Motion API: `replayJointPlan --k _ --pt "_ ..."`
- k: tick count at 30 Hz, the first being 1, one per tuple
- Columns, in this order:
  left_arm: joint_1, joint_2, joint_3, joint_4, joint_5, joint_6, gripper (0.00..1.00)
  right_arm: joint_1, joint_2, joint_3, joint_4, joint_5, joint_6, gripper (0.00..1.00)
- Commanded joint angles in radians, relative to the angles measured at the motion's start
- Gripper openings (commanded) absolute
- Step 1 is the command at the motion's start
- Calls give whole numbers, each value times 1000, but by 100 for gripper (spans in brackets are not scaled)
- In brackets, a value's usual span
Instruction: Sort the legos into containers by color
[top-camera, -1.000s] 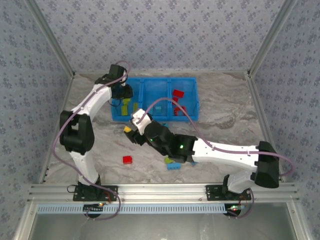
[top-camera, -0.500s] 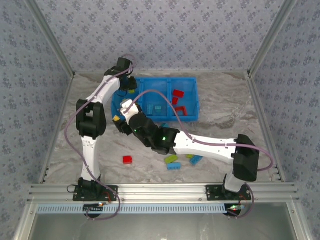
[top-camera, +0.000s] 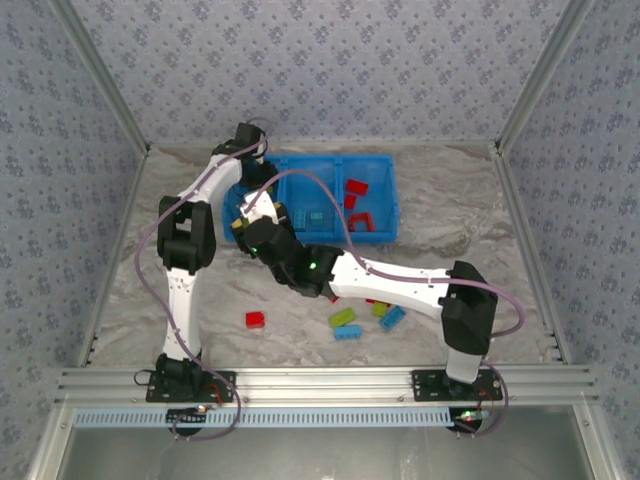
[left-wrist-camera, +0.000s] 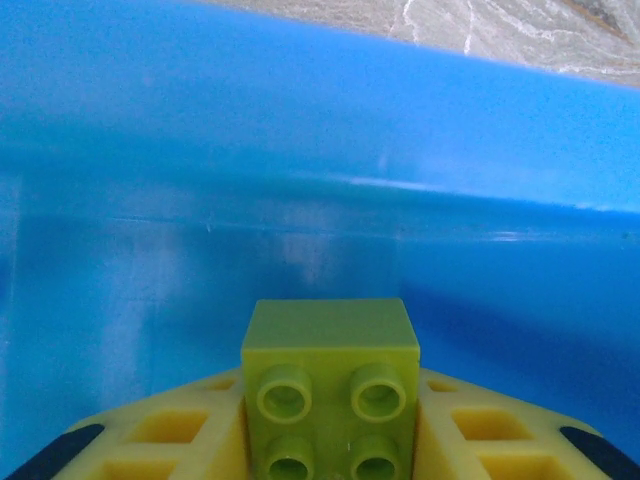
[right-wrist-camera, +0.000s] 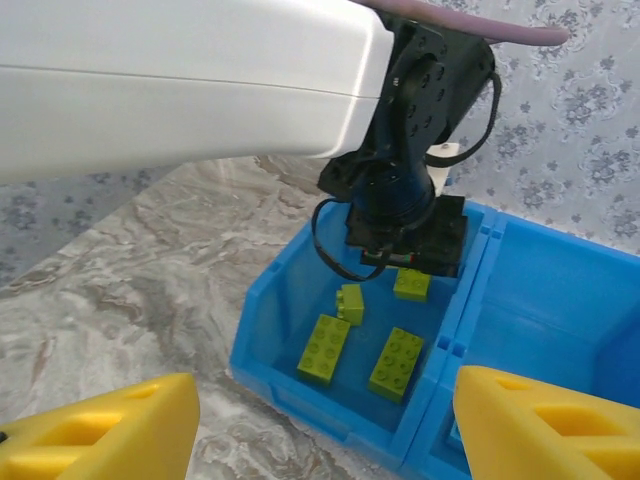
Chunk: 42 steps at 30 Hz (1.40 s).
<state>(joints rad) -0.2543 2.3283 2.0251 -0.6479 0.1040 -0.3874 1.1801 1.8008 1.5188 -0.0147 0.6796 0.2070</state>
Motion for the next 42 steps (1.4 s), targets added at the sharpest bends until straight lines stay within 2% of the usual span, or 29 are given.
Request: replayJointPlan --k 1,6,12,16,21,24,27,32,38,41,42 --pt "7 3 -23 10 56 -8 40 -2 46 70 -77 66 33 71" --pt "13 11 -17 10 114 5 42 3 119 176 -186 120 49 71" --pt "15 -44 -44 17 92 7 46 17 127 189 -202 133 45 71" --pt "15 -157 -70 22 68 -7 59 33 87 163 -203 135 50 70" --pt "24 -376 -191 2 -1 -53 62 68 -14 67 -209 128 81 69" --pt "53 -581 -360 6 -68 -127 62 83 -81 -50 -200 21 105 69" --pt "82 -805 -527 -22 -104 -168 65 94 -134 -204 -110 -188 43 71" --pt "83 -1136 -675 -258 -112 -159 67 83 -118 -318 -86 -527 -63 84" --pt "84 -1427 -764 -506 -54 -114 70 67 3 -350 -120 -653 -228 92" --pt "84 -1546 -819 -546 29 -119 70 60 64 -294 -169 -695 -300 96" --pt "84 -1577 -835 -548 57 -127 70 59 80 -275 -182 -706 -319 100"
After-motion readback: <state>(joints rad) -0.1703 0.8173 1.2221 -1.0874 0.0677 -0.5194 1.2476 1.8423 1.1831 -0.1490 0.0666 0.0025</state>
